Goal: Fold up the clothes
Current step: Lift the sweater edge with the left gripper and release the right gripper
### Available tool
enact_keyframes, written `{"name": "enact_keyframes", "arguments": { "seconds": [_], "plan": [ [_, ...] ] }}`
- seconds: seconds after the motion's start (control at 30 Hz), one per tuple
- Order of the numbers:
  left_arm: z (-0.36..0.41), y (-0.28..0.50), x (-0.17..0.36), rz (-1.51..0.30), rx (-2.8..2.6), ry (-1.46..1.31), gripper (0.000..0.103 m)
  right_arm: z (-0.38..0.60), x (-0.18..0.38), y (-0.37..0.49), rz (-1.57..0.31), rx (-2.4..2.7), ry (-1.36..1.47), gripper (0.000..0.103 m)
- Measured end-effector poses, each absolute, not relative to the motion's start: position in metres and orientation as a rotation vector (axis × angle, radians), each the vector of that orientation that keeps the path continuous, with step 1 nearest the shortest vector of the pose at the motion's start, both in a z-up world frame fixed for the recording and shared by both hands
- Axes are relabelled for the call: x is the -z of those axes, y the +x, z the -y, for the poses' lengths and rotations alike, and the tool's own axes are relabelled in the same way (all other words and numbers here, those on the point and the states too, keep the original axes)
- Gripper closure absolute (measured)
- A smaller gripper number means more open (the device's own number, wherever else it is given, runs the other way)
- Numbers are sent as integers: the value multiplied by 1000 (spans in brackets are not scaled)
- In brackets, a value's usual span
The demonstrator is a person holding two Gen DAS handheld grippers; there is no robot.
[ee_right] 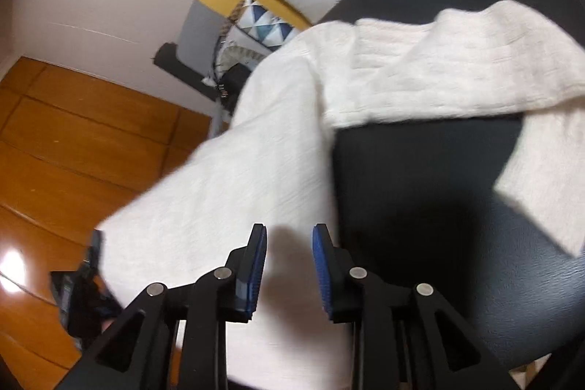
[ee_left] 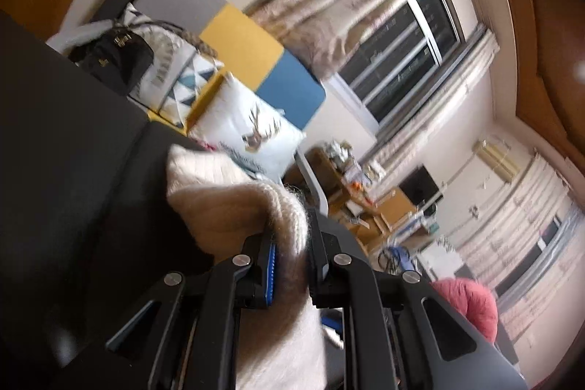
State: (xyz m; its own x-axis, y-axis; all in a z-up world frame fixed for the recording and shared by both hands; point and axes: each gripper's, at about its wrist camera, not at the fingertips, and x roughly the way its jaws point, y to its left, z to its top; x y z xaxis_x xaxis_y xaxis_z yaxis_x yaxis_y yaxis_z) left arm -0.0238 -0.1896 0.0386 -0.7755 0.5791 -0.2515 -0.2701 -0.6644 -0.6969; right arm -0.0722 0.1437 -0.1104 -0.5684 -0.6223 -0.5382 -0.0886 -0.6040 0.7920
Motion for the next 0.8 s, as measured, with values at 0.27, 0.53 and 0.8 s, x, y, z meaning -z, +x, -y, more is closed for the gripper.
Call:
{"name": "enact_keyframes", "arguments": {
  "seconds": [0.27,0.53,0.8],
  "plan": [
    [228,-28,-64,941,-2506,-540,90,-118,144,-74,1045,2177,1405,76],
    [276,-15,-96,979,-2617,-318,90,-99,147,-82,796,2284,1477,76],
    [246,-58,-28,668,-2754,-826,89,-134,118,-141,279,2760,1392,76]
  ]
}}
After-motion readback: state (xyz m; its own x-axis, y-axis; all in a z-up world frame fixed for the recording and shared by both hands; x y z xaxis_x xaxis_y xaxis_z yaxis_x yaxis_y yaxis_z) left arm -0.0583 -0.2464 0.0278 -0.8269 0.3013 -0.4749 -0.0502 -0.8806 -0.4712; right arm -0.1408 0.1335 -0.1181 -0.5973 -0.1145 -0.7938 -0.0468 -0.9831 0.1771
